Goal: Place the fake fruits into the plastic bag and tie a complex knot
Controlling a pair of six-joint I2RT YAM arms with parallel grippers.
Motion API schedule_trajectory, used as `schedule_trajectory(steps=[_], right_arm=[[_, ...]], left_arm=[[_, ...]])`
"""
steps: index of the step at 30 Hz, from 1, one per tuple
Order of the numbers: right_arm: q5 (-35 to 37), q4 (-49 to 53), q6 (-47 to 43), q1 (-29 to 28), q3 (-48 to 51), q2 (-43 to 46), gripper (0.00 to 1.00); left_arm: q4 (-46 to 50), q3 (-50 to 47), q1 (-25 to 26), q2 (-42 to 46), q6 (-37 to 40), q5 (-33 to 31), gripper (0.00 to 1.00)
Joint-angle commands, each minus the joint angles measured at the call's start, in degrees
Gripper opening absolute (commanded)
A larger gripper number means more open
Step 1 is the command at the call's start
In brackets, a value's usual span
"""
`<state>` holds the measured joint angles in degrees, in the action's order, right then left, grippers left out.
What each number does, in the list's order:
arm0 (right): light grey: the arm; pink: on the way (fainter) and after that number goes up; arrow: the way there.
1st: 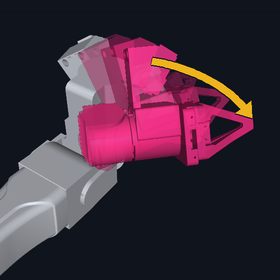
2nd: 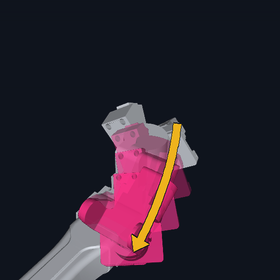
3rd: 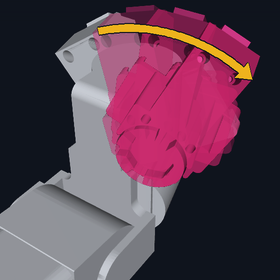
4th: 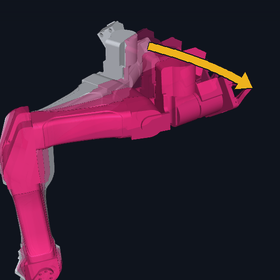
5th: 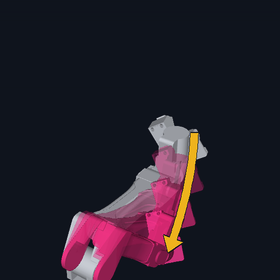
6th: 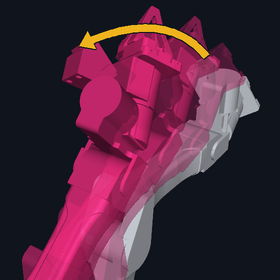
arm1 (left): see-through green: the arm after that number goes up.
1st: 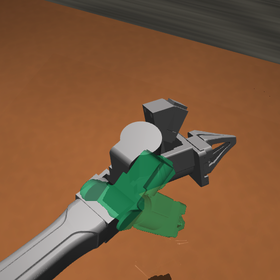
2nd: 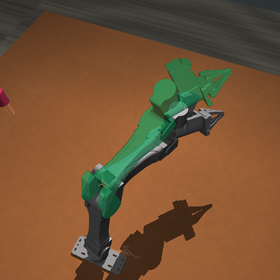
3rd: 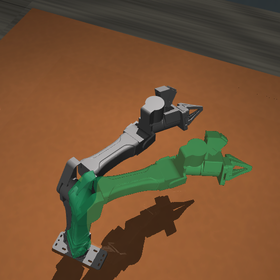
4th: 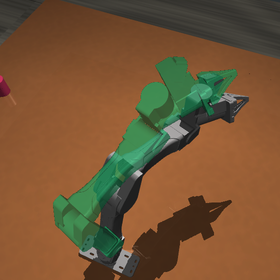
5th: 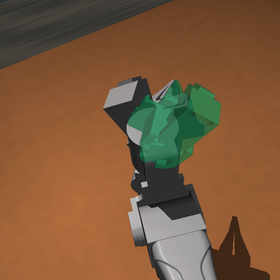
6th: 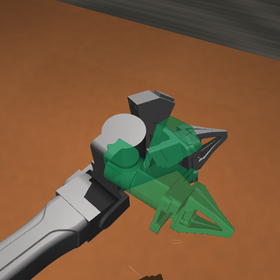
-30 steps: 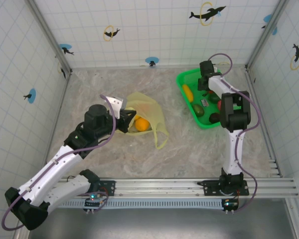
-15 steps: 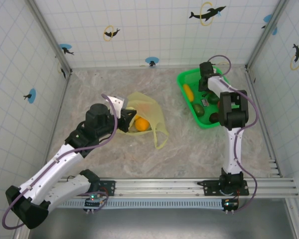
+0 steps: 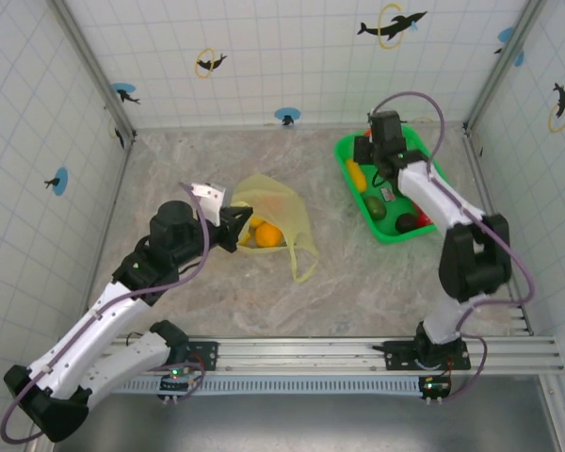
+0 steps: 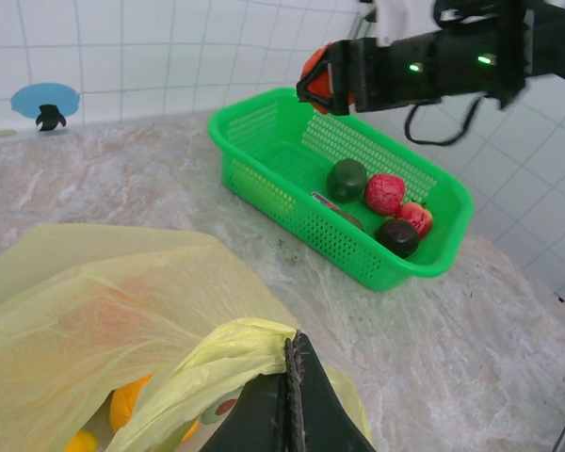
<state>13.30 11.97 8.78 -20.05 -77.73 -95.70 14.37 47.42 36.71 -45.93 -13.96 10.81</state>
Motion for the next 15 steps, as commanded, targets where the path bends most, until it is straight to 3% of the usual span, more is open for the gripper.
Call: schedule_trajectory(steps=[1,8,15], right_arm=[[-11.54,-9.80,-0.43,-4.26,11.47,8.94,0.56],[-24.27,-20.94,1.49,-16.16,29.09,23.46,0.54],[-27.10,-23.20,0.11,-28.66,33.07,24.60,0.54]], left_arm=[[1.00,-0.69,0.47,1.78,-3.08,-0.74,0.00],[1.10,-2.36,0.47,4.04,-4.42,-0.99,0.00],[0.89,-3.29,0.47,4.80,-5.03,-1.00,0.00]])
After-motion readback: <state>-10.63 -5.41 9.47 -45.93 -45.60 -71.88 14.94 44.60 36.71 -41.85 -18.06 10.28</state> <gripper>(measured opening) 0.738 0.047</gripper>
